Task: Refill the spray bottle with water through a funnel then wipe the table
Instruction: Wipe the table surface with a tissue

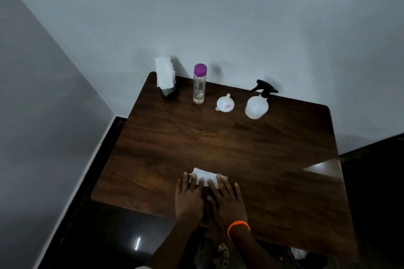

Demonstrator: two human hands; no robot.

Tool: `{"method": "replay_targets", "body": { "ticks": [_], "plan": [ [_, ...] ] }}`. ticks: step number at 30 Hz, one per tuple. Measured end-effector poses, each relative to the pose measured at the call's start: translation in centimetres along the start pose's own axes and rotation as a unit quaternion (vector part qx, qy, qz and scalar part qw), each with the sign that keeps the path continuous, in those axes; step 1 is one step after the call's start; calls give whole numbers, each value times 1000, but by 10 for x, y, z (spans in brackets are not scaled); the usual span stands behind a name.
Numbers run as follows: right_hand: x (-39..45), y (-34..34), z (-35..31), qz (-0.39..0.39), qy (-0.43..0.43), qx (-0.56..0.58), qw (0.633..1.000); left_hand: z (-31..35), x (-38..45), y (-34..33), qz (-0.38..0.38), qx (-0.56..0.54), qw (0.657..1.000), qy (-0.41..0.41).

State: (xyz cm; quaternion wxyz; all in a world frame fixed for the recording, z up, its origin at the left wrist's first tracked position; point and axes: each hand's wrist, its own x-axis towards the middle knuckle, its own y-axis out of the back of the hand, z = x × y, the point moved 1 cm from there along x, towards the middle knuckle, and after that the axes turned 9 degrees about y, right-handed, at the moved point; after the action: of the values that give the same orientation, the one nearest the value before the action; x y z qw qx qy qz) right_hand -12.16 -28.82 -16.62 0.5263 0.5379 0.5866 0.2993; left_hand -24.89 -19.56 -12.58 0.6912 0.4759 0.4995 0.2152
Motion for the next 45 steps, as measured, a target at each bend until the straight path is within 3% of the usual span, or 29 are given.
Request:
{"method": "replay_targets", "body": {
  "ticks": [17,24,32,45],
  "plan": [
    [163,83,95,46,-109,66,991,69,188,103,53,-42,996,-66],
    [182,98,144,69,-122,61,988,108,229,110,61,-27,992,-111],
    [139,94,155,56,-147,73,985,129,203,98,53,-13,986,-155],
    [26,38,91,37,-92,55,994,69,80,35,22,26,991,-130]
  ]
}}
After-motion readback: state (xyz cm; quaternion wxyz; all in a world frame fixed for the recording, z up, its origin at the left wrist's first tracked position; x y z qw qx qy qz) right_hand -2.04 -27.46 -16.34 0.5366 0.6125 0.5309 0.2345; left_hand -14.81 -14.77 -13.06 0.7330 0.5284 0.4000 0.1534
